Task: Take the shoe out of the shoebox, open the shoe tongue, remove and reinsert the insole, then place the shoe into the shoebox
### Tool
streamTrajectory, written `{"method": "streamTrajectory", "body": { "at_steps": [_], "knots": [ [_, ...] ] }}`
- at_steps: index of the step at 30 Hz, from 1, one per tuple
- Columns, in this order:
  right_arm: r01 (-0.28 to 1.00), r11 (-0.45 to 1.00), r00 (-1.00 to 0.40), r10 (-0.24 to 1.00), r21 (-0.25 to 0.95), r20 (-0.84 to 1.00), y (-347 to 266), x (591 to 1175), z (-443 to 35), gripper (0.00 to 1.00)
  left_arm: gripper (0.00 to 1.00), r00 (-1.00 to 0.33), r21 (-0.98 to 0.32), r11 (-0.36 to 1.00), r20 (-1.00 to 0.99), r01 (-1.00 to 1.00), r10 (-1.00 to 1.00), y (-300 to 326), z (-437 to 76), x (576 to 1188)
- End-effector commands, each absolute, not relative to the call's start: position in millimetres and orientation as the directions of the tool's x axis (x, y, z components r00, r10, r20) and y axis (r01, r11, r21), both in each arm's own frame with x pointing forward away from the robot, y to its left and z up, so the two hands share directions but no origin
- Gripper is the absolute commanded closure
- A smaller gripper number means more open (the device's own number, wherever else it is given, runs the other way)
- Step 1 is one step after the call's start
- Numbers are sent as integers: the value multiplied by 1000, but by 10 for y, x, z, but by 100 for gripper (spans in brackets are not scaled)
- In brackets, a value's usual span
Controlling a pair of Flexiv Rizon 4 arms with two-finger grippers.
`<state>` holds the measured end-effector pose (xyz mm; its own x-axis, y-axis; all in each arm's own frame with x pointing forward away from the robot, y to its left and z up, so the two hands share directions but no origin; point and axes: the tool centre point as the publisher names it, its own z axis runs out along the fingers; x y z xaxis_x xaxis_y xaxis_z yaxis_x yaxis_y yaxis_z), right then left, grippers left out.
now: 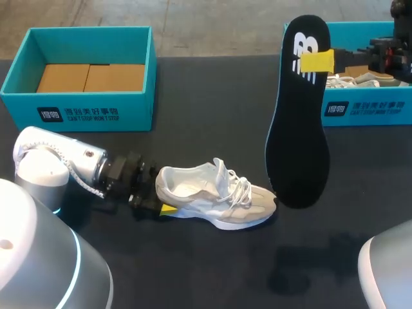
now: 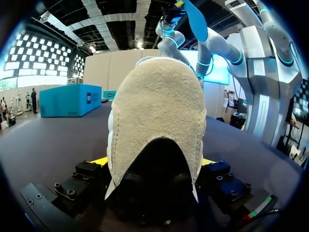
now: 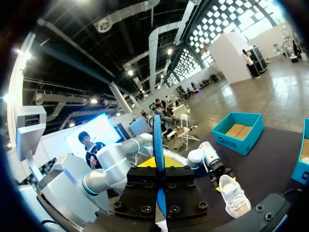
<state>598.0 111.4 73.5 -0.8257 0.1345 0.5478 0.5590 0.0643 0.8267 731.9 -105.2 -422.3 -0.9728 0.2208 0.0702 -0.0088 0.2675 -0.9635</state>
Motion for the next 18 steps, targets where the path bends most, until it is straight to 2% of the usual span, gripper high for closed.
{"method": "streamTrajectory", "body": {
  "at_steps": [1, 18],
  "knots": [
    [559, 66, -826, 133, 826, 548, 1137, 6005, 734, 100, 0, -972, -959, 283, 61, 6, 226, -1017, -4188, 7306],
    [559, 66, -826, 133, 826, 548, 1137, 6005, 734, 100, 0, -974, -916, 397, 27, 66, 223, -656, -4092, 7370]
  ]
}}
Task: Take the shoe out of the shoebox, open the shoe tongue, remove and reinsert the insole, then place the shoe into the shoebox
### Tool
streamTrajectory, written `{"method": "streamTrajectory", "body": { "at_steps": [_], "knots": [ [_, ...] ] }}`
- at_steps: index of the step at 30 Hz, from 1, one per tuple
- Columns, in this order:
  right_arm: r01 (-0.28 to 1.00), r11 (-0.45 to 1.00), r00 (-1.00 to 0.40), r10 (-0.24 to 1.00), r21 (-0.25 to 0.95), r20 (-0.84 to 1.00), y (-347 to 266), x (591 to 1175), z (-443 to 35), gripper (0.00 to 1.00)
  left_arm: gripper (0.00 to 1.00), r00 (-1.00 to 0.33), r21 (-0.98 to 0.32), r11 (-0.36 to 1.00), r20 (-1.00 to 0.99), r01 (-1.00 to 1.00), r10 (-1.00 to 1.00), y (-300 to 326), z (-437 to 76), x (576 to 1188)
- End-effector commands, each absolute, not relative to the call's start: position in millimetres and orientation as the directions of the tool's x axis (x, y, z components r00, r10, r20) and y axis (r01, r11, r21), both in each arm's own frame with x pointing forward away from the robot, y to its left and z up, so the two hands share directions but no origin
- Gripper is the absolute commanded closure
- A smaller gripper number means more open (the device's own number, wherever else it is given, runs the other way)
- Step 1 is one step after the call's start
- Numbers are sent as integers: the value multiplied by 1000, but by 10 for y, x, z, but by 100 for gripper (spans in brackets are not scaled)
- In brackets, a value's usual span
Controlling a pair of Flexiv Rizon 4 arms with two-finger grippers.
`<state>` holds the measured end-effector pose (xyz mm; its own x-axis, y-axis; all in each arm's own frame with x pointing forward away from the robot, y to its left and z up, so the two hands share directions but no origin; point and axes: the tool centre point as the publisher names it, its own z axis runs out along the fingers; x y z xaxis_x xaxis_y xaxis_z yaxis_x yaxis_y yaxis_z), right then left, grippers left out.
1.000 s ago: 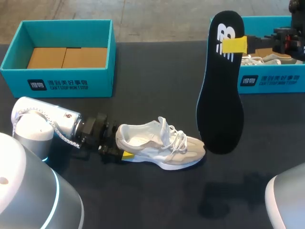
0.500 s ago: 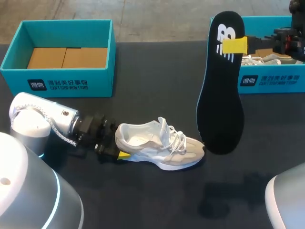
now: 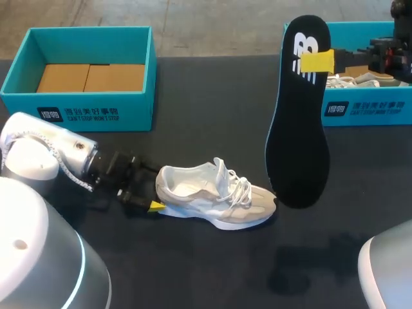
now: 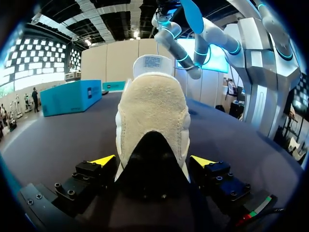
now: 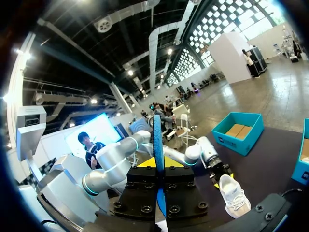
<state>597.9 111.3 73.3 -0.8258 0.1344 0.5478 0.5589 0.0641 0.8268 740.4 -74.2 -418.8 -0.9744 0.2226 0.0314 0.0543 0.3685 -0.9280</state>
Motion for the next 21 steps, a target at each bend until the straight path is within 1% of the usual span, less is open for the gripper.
{"method": "streamTrajectory", "body": {
  "at_steps": [1, 12, 21],
  "knots": [
    [559, 66, -826, 133, 826, 548, 1137, 6005, 734, 100, 0, -972, -911, 405, 22, 76, 232, -624, -4076, 7375],
    [559, 66, -826, 133, 826, 548, 1137, 6005, 734, 100, 0, -968, -797, 586, 9, 145, 252, -373, -3993, 7468],
    [559, 66, -826, 133, 826, 548, 1137, 6005, 734, 100, 0, -962, -623, 755, 14, 206, 274, -283, -3856, 7496]
  ]
}}
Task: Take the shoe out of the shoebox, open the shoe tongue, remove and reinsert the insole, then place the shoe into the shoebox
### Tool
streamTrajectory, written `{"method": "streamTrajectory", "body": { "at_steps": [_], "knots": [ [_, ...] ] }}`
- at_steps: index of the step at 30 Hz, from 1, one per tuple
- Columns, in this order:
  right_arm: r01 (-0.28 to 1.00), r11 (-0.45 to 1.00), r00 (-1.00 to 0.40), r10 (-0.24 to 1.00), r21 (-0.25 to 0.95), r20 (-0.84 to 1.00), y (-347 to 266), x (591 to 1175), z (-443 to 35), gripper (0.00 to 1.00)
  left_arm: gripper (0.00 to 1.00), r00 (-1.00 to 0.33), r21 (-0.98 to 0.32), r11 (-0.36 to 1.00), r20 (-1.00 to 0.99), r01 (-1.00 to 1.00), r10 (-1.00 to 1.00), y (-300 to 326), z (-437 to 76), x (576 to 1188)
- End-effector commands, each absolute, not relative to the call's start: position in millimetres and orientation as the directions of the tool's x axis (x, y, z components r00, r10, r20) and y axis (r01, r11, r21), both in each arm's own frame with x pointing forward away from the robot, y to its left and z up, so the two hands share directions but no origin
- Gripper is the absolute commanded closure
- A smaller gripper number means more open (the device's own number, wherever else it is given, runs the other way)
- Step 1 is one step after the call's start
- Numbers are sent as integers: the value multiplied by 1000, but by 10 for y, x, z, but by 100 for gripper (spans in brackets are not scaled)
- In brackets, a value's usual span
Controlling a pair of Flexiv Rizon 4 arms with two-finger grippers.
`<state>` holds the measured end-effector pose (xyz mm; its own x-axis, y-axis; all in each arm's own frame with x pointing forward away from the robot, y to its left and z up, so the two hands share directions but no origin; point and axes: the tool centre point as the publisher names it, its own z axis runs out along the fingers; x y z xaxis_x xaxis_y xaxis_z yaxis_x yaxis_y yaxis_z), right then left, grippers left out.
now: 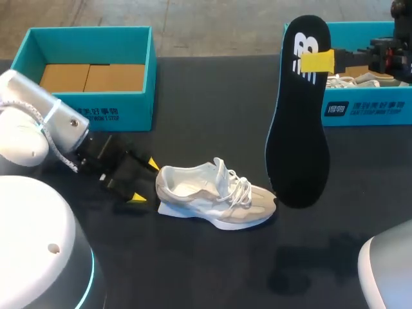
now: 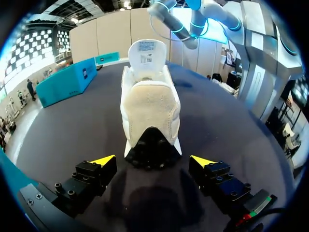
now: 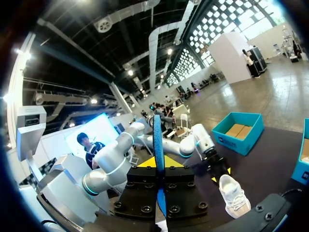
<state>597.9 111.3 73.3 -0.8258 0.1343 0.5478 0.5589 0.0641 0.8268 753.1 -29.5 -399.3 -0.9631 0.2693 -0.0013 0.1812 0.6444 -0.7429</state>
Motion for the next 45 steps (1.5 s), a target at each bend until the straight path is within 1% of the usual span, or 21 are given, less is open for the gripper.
{"method": "streamTrajectory", "body": {
  "at_steps": [1, 9, 13, 38, 45],
  "knots": [
    [559, 66, -826, 133, 826, 548, 1137, 6005, 734, 100, 0, -960, -607, 765, 13, 216, 281, -275, -3840, 7490],
    [559, 66, -826, 133, 826, 548, 1137, 6005, 734, 100, 0, -947, -522, 815, 38, 252, 318, -222, -3687, 7465],
    [559, 66, -826, 133, 826, 548, 1137, 6005, 734, 100, 0, -945, -476, 835, 27, 275, 327, -239, -3520, 7511],
    [559, 66, -826, 133, 826, 548, 1137, 6005, 734, 100, 0, -945, -476, 835, 27, 275, 327, -239, -3520, 7511],
    [559, 66, -826, 133, 826, 548, 1137, 6005, 734, 100, 0, -943, -358, 888, 52, 289, 328, -265, -3435, 7441]
  ]
}}
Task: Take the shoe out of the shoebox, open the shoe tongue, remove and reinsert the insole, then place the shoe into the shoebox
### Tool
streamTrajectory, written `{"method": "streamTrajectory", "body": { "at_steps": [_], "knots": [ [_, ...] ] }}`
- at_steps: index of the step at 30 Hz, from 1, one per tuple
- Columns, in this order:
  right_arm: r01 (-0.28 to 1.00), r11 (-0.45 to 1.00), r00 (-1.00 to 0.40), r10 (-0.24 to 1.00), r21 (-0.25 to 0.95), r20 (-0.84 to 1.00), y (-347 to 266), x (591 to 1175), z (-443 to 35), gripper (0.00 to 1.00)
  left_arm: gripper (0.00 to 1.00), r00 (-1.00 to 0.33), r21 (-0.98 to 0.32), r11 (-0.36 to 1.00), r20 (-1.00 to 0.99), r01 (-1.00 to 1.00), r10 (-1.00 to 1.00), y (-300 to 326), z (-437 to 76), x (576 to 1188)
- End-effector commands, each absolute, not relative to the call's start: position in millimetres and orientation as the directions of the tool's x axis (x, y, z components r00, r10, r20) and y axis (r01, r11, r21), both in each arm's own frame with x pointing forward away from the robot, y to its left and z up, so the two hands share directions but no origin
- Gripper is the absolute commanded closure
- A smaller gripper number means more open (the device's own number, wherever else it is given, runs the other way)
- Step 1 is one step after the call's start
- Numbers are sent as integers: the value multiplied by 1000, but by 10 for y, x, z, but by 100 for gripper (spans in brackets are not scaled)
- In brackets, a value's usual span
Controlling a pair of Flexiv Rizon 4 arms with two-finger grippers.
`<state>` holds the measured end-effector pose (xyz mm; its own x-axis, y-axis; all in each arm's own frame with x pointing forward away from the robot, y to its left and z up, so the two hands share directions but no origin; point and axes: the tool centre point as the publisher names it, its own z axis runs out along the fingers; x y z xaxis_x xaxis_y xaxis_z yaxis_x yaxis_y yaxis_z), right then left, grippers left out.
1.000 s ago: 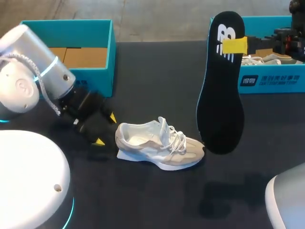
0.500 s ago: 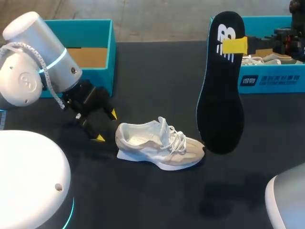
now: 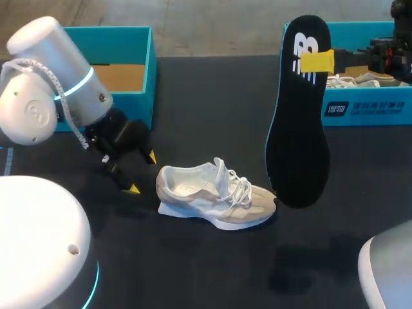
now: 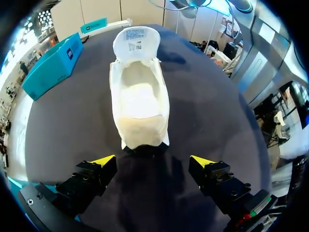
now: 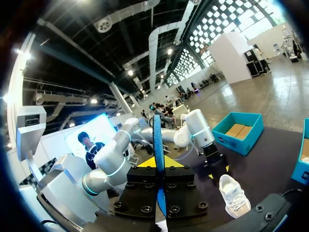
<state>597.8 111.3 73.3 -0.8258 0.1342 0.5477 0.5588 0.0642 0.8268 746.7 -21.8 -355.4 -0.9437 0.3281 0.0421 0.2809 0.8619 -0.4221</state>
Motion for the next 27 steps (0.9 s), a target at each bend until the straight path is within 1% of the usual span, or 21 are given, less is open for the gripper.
{"method": "streamTrajectory", "body": {
  "at_steps": [1, 8, 27],
  "knots": [
    [559, 66, -826, 133, 826, 548, 1137, 6005, 734, 100, 0, -944, -340, 894, 46, 293, 327, -252, -3411, 7426],
    [559, 66, -826, 133, 826, 548, 1137, 6005, 734, 100, 0, -952, -222, 930, 14, 294, 304, -216, -3363, 7354],
    [559, 66, -826, 133, 826, 548, 1137, 6005, 734, 100, 0, -951, -165, 942, 50, 293, 305, -403, -3320, 7430]
  ]
}}
